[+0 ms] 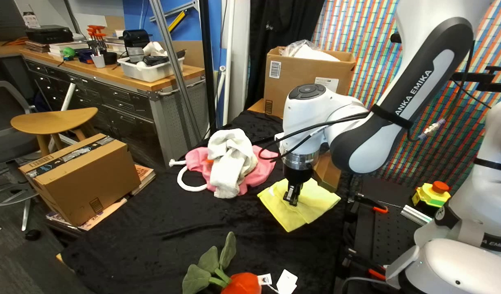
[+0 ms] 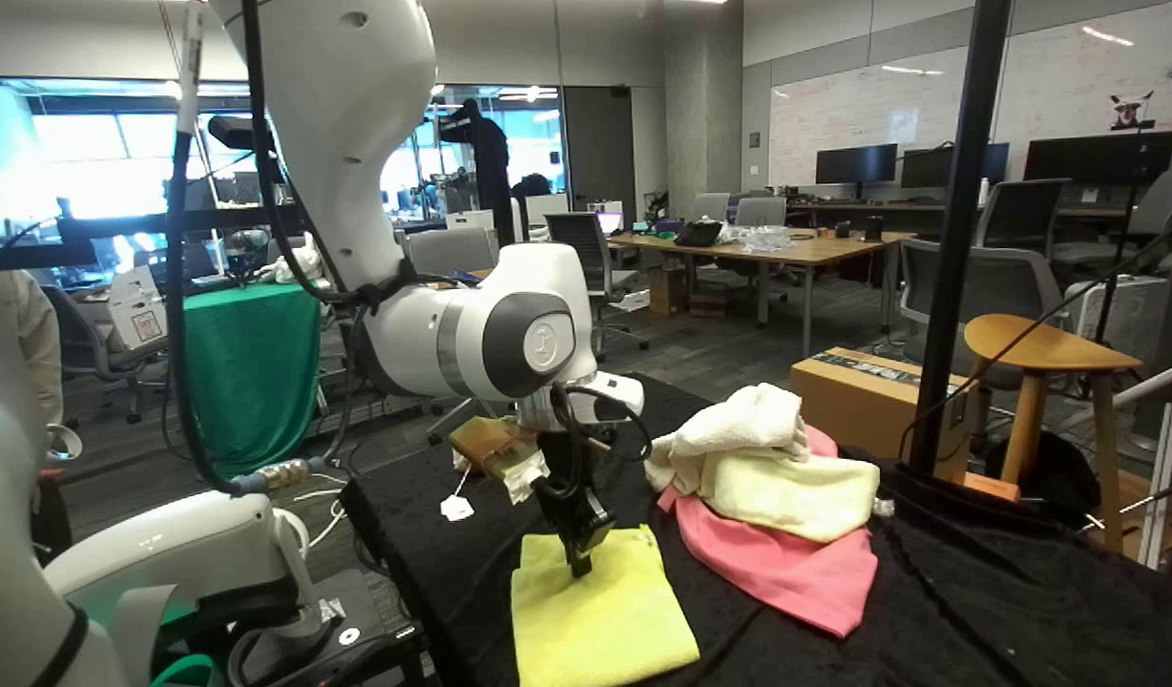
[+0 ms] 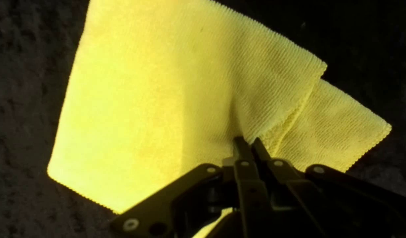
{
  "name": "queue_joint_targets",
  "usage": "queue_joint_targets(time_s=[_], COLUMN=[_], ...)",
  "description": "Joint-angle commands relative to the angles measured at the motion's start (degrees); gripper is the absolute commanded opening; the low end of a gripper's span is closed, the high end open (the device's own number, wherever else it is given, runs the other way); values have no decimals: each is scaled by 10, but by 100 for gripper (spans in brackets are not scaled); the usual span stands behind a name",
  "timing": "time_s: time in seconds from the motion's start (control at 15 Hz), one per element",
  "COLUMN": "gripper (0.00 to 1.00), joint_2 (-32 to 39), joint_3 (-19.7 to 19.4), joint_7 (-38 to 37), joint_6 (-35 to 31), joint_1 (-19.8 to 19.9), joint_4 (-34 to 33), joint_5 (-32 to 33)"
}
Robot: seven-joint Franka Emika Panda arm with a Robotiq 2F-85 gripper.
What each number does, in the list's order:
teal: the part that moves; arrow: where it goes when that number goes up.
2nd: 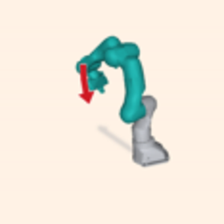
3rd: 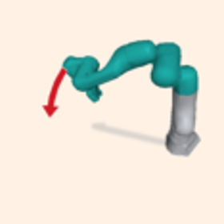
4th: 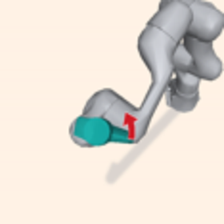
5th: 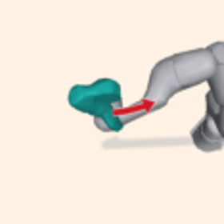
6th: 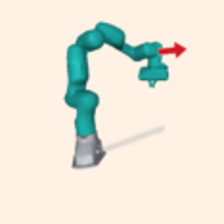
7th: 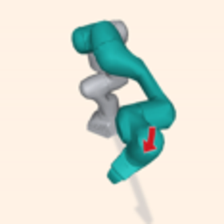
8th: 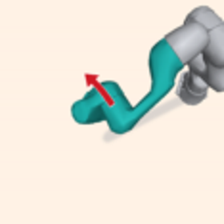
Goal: Pile all the objects on the middle back of the table
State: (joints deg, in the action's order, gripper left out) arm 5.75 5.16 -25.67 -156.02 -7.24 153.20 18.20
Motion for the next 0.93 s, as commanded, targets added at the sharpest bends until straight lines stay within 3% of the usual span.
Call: queue_joint_targets(time_s=[0.0,0.33,0.87], gripper=[4,2,2], joint_2=[8,-8,-109], joint_3=[-11,-13,-17], joint_7=[-3,-3,-20], joint_6=[-12,-11,-20], joint_1=[-9,-9,13], joint_4=[-8,-6,7], joint_5=[3,3,10])
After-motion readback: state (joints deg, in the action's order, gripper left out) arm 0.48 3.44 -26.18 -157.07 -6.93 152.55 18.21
